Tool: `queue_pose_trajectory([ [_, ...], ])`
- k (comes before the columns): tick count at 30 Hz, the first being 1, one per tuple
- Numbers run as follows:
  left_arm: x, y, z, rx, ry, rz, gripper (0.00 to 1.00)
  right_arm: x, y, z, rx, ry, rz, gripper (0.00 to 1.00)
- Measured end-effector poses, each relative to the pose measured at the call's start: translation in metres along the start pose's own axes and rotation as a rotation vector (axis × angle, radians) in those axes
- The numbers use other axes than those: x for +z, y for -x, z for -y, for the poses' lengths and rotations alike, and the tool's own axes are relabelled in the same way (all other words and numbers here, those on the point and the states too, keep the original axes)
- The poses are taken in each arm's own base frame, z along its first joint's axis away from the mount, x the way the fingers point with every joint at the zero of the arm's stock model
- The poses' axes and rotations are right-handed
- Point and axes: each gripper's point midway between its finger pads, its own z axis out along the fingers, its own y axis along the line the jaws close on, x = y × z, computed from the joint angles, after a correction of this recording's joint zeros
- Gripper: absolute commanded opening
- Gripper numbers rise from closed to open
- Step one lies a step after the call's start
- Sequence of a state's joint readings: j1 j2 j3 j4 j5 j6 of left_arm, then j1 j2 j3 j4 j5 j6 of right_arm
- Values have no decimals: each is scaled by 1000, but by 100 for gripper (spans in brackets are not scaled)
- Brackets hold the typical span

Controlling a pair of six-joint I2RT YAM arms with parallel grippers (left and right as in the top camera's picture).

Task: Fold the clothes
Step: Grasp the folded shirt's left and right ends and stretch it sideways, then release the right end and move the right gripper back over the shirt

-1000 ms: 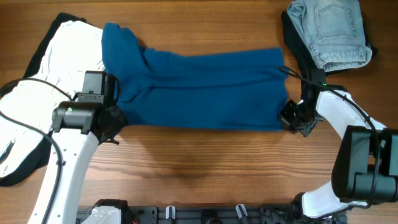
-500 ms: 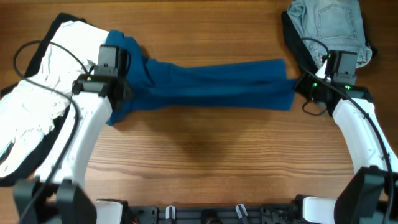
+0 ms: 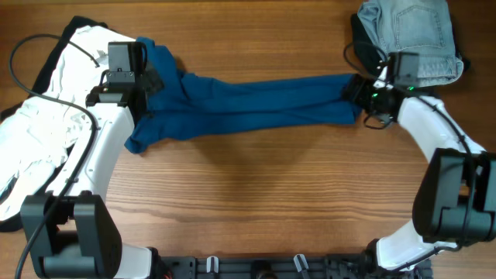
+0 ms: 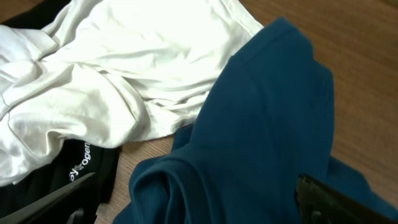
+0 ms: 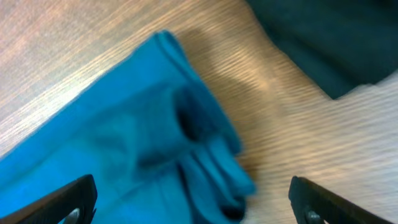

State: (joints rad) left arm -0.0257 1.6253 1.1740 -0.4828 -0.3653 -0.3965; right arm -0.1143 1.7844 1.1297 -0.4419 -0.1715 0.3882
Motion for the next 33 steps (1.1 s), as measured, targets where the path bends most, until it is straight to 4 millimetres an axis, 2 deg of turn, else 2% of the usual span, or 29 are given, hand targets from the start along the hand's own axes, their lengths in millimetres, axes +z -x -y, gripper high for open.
queue_pose_trajectory([
  [2,0,-5,0,25,-5,-23,100,-11,19,0,-53,6,45,99],
  [4,-1,-23,-2,57,-22,-104,100,-11,22,-5,-179,33,49,99],
  [7,-1,-36,-10,73,-21,-175,100,13,9,-9,-297,87,-14,98],
  [8,0,-38,-14,73,-18,-192,100,32,-7,-3,-321,96,-77,96],
  [9,0,-40,-17,69,-16,-202,100,42,-14,0,-336,97,-107,93],
  [10,1,-40,-19,70,-13,-206,100,41,-11,-3,-345,110,-99,78],
  [12,0,-42,-21,72,-10,-216,100,44,-14,-4,-354,121,-108,56],
  [13,0,-42,-21,72,-10,-216,100,47,-15,-6,-357,142,-113,31],
  [14,0,-42,-21,72,-10,-217,100,48,-18,-9,-345,167,-124,13],
  [15,0,-42,-21,72,-12,-218,100,49,-22,-15,-329,204,-139,4],
  [18,0,-42,-21,72,-12,-219,100,49,-32,-23,-272,266,-181,4],
  [19,0,-43,-21,73,-11,-222,100,47,-34,-22,-241,274,-199,4],
  [21,0,-45,-22,76,-6,-232,100,36,-33,-7,-164,266,-247,4],
  [25,-1,-48,-24,80,-2,-243,100,-39,47,35,-94,232,-124,4],
  [27,-1,-48,-24,80,-2,-243,100,-65,73,45,-114,214,-58,4],
  [28,-1,-48,-24,80,-1,-244,100,-73,79,46,-134,206,-40,4],
  [30,0,-47,-26,75,2,-244,100,-79,74,41,-161,201,-71,4],
  [33,1,-45,-33,59,13,-244,100,-77,68,13,-244,216,-93,4],
])
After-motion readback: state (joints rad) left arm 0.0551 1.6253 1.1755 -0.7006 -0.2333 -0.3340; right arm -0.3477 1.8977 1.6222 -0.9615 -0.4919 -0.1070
